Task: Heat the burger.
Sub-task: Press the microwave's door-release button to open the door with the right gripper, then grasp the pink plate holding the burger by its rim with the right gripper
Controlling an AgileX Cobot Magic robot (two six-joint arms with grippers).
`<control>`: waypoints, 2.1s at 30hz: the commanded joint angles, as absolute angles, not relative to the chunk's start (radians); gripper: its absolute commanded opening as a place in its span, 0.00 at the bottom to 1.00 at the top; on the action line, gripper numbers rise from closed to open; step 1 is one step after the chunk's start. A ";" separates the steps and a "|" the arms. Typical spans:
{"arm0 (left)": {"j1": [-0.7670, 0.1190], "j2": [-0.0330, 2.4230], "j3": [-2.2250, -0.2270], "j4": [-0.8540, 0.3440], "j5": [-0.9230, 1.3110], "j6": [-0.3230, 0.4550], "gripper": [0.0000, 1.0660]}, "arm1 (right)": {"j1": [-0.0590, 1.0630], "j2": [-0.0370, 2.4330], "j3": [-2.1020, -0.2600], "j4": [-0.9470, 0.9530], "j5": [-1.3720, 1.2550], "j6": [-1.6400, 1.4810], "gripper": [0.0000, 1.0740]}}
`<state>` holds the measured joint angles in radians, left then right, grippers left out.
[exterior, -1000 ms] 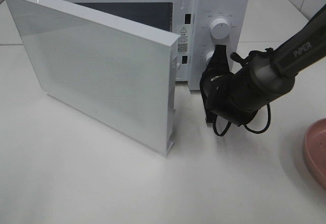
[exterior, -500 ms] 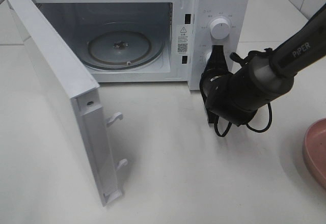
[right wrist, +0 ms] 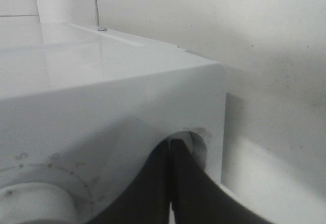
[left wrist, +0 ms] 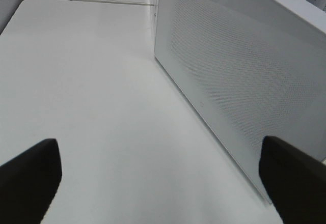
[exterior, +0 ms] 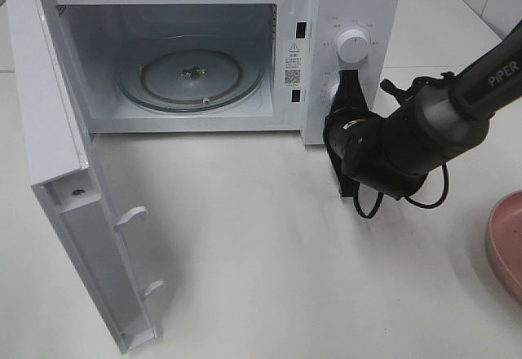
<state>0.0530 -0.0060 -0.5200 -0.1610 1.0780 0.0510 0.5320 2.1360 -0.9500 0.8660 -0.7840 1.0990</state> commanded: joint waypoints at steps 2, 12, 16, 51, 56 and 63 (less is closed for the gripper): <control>0.056 -0.022 -0.518 -0.168 1.071 0.050 0.92 | 0.517 2.092 -0.952 0.819 -0.864 1.096 0.00; 0.056 -0.022 -0.518 -0.168 1.071 0.050 0.92 | 0.517 2.021 -0.843 0.753 -0.714 1.023 0.00; 0.056 -0.022 -0.518 -0.168 1.071 0.050 0.92 | 0.517 2.002 -0.822 0.737 -0.674 0.999 0.00; 0.056 -0.022 -0.518 -0.168 1.071 0.050 0.92 | 0.513 1.572 -0.715 0.180 0.213 0.121 0.04; 0.056 -0.022 -0.518 -0.168 1.071 0.050 0.92 | 0.489 1.518 -0.715 0.075 0.374 0.125 0.05; 0.056 -0.022 -0.518 -0.168 1.071 0.050 0.92 | 0.377 1.422 -0.715 -0.022 0.594 0.123 0.08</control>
